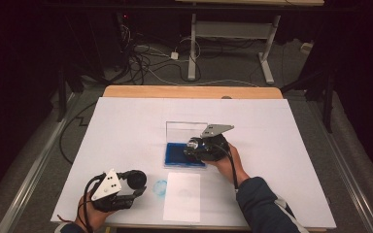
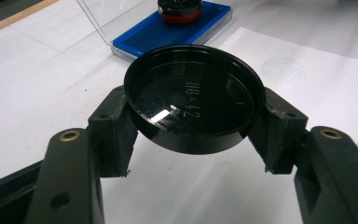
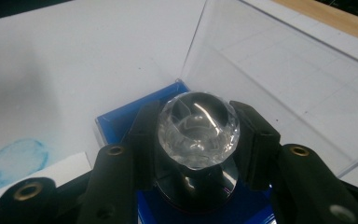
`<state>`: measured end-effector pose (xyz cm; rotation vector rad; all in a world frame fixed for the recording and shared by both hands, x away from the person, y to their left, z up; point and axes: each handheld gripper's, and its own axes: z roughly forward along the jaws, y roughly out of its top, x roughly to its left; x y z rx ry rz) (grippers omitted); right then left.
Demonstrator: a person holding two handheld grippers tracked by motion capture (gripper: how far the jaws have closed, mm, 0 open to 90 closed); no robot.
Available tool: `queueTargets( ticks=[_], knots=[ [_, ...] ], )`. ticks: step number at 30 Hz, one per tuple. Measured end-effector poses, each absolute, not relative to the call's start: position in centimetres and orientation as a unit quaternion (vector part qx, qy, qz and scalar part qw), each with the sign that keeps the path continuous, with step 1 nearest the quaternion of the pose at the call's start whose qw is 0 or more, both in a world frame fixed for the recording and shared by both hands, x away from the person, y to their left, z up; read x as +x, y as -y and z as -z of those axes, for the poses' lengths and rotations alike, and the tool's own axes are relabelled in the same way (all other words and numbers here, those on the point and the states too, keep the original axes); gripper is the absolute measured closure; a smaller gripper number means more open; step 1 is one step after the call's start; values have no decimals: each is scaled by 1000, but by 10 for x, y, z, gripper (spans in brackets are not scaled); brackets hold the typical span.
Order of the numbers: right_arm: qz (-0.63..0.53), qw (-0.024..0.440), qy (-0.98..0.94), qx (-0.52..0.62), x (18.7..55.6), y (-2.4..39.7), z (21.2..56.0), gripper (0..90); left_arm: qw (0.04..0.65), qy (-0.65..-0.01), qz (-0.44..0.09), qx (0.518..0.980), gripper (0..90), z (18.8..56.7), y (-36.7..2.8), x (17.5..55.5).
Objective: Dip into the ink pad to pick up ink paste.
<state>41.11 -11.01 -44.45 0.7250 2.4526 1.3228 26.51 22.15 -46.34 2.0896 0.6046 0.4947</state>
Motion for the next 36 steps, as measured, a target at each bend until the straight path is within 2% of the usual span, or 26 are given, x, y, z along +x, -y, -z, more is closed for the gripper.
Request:
queueTargets(
  ticks=[11,36],
  knots=[
    [-470,146,-835,244,406,114,431,571,439,-242,-198,842,367,463,-221,265],
    [-481,149,-834,226,393,121,415,570,438,-244,-201,841,367,463,-221,265]
  ],
)
